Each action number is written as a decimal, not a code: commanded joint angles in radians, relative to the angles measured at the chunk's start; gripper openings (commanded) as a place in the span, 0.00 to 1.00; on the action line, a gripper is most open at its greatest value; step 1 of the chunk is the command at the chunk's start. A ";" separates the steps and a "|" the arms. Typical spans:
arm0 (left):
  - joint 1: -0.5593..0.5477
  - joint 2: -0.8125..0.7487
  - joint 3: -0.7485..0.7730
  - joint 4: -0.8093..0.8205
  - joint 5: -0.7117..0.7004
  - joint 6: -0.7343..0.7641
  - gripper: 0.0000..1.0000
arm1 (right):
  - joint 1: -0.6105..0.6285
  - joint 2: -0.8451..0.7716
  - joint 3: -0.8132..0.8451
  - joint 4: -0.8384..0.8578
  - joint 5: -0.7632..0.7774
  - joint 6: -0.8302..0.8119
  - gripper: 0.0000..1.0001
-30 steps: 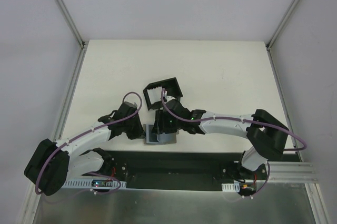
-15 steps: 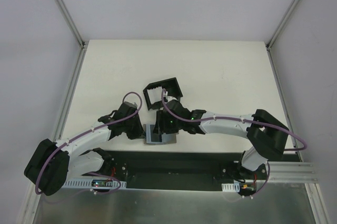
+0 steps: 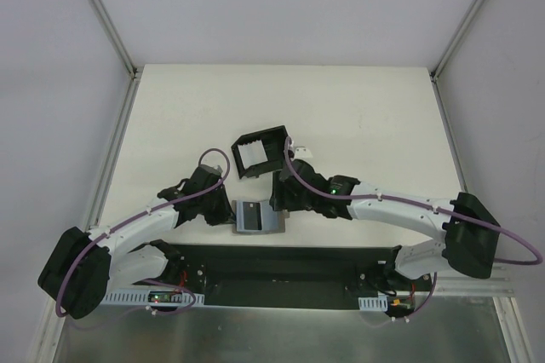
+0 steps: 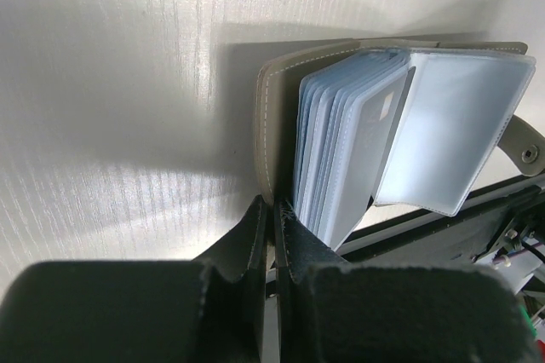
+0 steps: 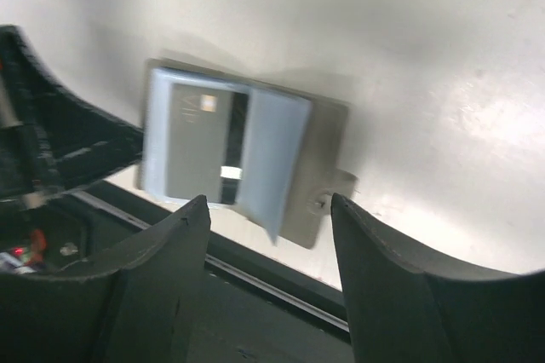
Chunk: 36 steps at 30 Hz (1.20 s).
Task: Put the credit cards into the card holder
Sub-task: Turn over the card slot in the card holder, then close the card holder at the center of the board.
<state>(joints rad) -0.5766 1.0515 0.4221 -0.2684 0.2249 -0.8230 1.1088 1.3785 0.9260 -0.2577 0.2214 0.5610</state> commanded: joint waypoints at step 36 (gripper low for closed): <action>-0.005 -0.004 0.041 -0.003 -0.021 0.042 0.00 | -0.001 0.174 0.083 -0.218 0.061 0.031 0.18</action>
<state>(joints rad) -0.5766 1.0515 0.4301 -0.2684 0.2249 -0.7994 1.1088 1.5558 0.9981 -0.4400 0.2584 0.5789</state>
